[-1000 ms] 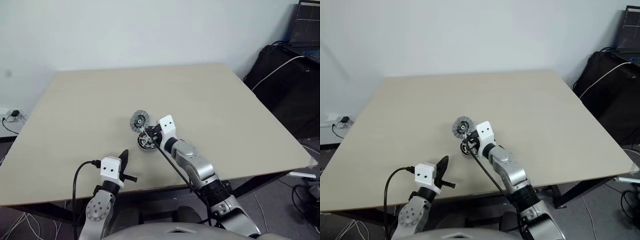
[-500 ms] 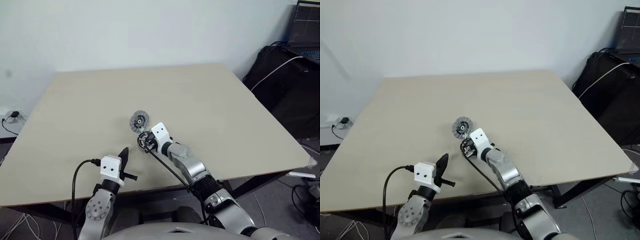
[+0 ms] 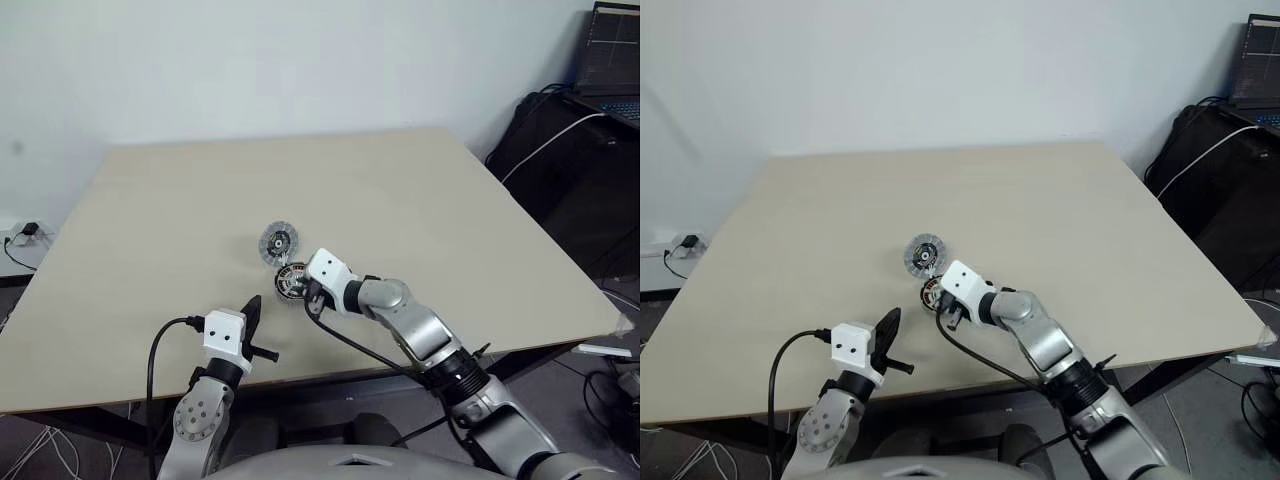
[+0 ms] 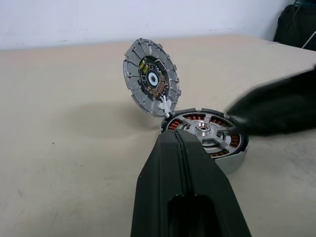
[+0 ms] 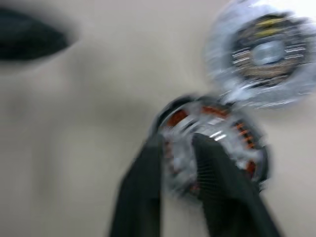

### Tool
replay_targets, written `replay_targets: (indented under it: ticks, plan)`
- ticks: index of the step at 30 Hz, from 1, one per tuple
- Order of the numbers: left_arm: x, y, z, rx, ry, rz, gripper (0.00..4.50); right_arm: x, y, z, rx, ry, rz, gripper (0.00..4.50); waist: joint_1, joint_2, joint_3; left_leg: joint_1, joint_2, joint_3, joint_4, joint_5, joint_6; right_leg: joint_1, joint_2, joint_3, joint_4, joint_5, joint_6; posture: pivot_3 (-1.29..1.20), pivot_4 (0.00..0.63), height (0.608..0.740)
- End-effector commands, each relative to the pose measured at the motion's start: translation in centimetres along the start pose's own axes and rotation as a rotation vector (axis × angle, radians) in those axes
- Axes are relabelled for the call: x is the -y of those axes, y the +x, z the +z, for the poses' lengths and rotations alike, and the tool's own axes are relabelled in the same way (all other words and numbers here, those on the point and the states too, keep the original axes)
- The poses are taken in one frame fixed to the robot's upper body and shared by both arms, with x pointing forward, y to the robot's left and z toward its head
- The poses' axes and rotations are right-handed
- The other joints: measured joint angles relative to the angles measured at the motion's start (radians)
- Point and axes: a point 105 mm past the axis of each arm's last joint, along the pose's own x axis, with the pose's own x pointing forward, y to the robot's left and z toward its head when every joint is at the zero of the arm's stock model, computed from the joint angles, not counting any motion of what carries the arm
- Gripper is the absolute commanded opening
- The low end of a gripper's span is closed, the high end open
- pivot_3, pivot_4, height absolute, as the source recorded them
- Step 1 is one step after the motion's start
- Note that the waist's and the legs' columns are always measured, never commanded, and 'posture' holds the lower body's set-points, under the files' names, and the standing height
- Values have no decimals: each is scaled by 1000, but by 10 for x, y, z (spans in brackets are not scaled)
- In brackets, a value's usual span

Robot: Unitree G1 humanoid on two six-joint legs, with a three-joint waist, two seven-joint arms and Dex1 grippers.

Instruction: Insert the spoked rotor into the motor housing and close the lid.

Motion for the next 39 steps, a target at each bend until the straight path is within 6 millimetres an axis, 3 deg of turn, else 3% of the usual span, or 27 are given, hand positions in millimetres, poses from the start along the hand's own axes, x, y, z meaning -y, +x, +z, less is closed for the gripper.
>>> replay_targets:
  ticks: [1, 2, 11, 29, 32, 38, 39]
  plan:
    - [1, 5, 12, 52, -8, -7, 0, 1, -5, 20, -2, -170, 55, 2305, 0, -1, 0, 0, 0, 0, 0, 0, 0, 0, 0, 0, 0, 0, 1, 0, 0, 740]
    - [1, 5, 12, 51, -11, -7, 0, 3, -5, 19, -21, -203, 60, 2590, 2, -1, 1, 0, 0, 0, 1, 0, 0, 0, 0, 0, 0, 0, 1, 0, 0, 740]
    - [1, 5, 6, 42, -35, 4, 0, 8, 5, 23, -85, -358, 126, 2590, 7, -2, 1, 0, 0, 0, 1, 0, 0, 1, 0, 0, 0, 2, -3, 0, 0, 740]
    - [3, 5, 0, 47, -67, 24, 0, 20, 24, -6, -232, -321, 192, 2590, 6, -2, 1, 0, 0, 0, 1, 0, -1, 1, 0, 0, 0, 3, -4, 0, 0, 740]
    - [4, 6, -1, 48, -73, 24, 0, 24, 24, -10, -264, -332, 197, 2039, 6, -2, 1, 1, 0, 0, 1, 0, -1, 1, 0, 0, 1, 3, -4, 0, 0, 740]
    - [5, 6, -2, 51, -80, 26, 0, 26, 25, -9, -273, -349, 196, 67, 7, -2, 0, 1, 0, 0, 1, 0, -1, 1, 0, 0, 1, 3, -4, 0, 0, 740]
    - [5, 6, -2, 51, -82, 27, 0, 27, 26, -8, -271, -350, 192, 15, 7, -2, 0, 1, 0, -1, 1, 0, -1, 1, 0, 0, 1, 3, -4, 0, 0, 740]
